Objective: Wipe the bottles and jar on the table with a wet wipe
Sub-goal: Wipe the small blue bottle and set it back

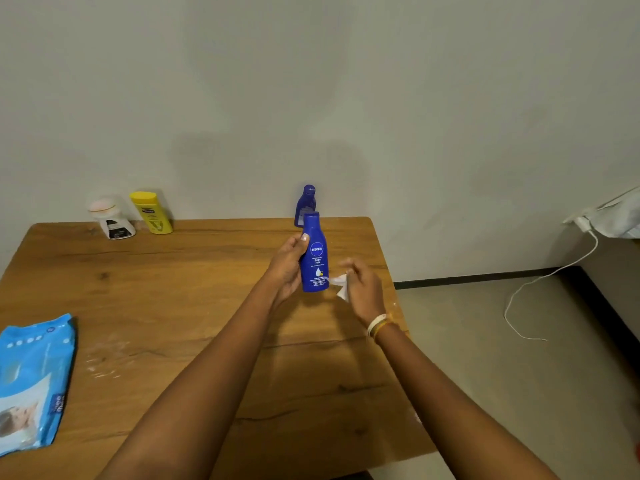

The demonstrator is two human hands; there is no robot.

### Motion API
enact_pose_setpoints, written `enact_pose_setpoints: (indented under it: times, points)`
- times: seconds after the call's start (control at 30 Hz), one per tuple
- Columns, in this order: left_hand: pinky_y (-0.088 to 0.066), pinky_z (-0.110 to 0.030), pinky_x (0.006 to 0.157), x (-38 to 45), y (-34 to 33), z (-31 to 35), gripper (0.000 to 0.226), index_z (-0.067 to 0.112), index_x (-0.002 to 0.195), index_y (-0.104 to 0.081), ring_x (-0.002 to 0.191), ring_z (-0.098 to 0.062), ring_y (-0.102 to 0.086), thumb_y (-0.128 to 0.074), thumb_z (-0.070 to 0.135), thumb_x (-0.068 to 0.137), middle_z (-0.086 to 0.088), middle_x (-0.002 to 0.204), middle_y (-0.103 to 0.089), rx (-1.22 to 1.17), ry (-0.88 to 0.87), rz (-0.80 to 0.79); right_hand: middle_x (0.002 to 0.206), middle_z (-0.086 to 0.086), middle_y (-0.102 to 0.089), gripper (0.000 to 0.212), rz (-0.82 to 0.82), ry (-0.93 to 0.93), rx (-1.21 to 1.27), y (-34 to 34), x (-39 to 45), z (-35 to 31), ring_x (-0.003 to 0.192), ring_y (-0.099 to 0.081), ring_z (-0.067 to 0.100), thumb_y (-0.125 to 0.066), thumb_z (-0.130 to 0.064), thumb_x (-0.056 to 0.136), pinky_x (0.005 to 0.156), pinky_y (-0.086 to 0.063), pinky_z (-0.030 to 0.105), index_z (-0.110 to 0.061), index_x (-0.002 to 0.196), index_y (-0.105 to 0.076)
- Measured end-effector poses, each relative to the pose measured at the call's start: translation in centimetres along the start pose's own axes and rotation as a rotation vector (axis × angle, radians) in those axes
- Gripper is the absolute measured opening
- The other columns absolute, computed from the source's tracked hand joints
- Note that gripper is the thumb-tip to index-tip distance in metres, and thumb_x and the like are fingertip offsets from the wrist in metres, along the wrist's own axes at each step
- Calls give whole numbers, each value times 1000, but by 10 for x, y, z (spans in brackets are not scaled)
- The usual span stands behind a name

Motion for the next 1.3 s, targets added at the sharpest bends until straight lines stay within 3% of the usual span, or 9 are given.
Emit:
enact_pose_setpoints:
  times: [0.1, 0.2, 0.37, 0.43, 0.53, 0.67, 0.83, 1.0, 1.3]
  points:
    - [-52, -36, 86, 29, -19, 0, 14, 13, 109, -54, 90, -19, -64, -46, 19, 100, -9, 101, -64, 42, -13, -54, 115, 12, -62, 36, -105, -153, 48, -9, 46, 9, 107, -61, 23, -60, -23, 92, 84, -54, 36, -5, 123, -55]
    - [-51, -40, 93, 63, -35, 5, 28, 7, 125, -50, 101, -22, -63, -46, 18, 100, -12, 112, -63, 88, -32, -69, 118, 12, -63, 40, -155, -146, -24, -13, 85, 17, 107, -62, 25, -63, -22, 90, 86, -54, 33, -5, 126, -54]
    - [-57, -23, 76, 120, -40, 7, 30, 17, 129, -50, 98, -11, -64, -48, 18, 99, 2, 110, -64, 315, -70, -35, 105, 12, -63, 32, -156, -98, -66, -13, 151, 44, 94, -61, 23, -64, -19, 90, 73, -51, 20, -3, 117, -57]
    - [-55, -19, 76, 143, -32, 6, 37, 15, 136, -48, 97, -5, -62, -49, 16, 99, 6, 113, -60, 409, -104, 15, 103, 14, -63, 31, -182, -100, -94, -18, 176, 60, 93, -61, 25, -65, -17, 89, 78, -54, 29, -2, 115, -58]
    - [-54, -16, 77, 174, -18, 0, 39, 11, 137, -48, 97, -5, -59, -49, 9, 98, -1, 122, -57, 465, -170, 141, 104, 19, -64, 28, -213, -84, -118, -32, 211, 81, 94, -61, 28, -65, -13, 88, 88, -53, 40, -1, 113, -59]
    - [-51, -17, 82, 203, -10, -6, 38, 6, 133, -53, 112, -18, -59, -52, 5, 96, -12, 129, -59, 498, -278, 326, 106, 18, -65, 26, -224, -58, -133, -48, 250, 102, 88, -59, 24, -63, -11, 89, 77, -50, 29, -1, 112, -58]
    - [-48, -2, 68, 219, -8, -17, 37, 6, 131, -55, 99, -9, -56, -53, 4, 94, -14, 127, -61, 429, -326, 488, 110, 18, -65, 28, -214, -36, -159, -58, 276, 118, 93, -60, 26, -61, -11, 90, 81, -49, 29, 0, 115, -58]
    - [-46, 0, 66, 221, -3, -25, 36, 5, 131, -55, 99, -9, -54, -53, 4, 95, -14, 128, -60, 415, -342, 577, 115, 18, -64, 32, -201, -38, -161, -63, 277, 127, 100, -61, 31, -61, -13, 90, 83, -48, 30, 0, 119, -56]
    - [-45, -4, 73, 219, -1, -27, 41, 5, 135, -51, 119, -21, -56, -54, 5, 95, -11, 133, -57, 467, -308, 602, 121, 16, -62, 40, -211, -68, -150, -64, 275, 133, 105, -59, 29, -65, -15, 88, 84, -47, 27, -3, 124, -53]
Point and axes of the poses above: each hand's wrist, its own x-axis towards the middle knuckle, its own y-axis out of the back of the hand, z = x × y, the point moved 8 cm from there along x, towards the middle knuckle
